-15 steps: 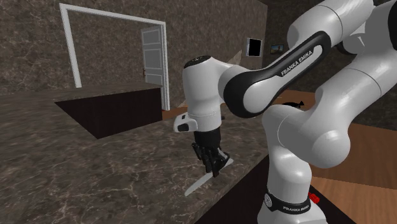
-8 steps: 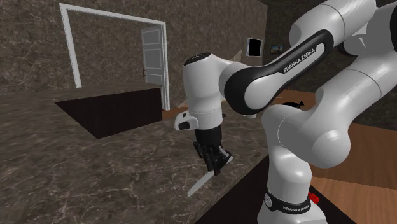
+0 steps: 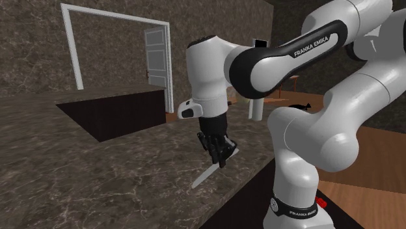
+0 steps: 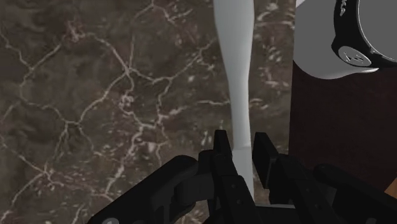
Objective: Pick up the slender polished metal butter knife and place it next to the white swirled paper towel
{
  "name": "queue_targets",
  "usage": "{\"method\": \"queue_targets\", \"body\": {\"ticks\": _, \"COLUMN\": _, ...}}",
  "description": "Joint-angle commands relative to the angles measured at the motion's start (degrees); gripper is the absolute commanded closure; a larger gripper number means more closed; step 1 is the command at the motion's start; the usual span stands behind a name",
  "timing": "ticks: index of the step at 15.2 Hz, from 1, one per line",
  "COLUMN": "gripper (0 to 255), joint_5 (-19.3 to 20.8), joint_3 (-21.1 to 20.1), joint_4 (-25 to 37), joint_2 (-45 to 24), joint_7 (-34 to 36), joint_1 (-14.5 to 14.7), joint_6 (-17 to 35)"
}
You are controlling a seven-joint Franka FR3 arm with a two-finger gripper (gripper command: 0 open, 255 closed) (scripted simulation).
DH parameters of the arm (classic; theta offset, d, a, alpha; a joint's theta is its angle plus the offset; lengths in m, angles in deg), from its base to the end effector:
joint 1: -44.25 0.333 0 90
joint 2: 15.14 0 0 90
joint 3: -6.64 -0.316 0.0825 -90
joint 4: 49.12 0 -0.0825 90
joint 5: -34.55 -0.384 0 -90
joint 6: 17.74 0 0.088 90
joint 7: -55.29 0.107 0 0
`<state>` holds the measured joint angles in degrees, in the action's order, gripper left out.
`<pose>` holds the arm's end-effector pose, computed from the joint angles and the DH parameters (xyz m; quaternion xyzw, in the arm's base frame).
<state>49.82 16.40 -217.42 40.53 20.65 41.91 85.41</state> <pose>0.2361 -0.0627 0.3851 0.9560 0.2758 -0.0971 0.0230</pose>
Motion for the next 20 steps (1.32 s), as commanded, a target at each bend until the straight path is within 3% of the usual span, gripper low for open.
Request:
{"method": "queue_targets", "body": {"ticks": 1, "gripper": 255, "joint_5": -0.4, "joint_3": -0.3, "joint_4": 1.3, "joint_2": 0.7, "joint_7": -0.2, "joint_1": 0.1, "joint_6": -2.0}}
{"method": "queue_targets", "body": {"ticks": 20, "gripper": 255, "joint_5": -2.9, "joint_3": -2.6, "joint_4": 15.5, "joint_2": 1.4, "joint_7": -2.0, "joint_1": 1.1, "joint_6": -16.8}}
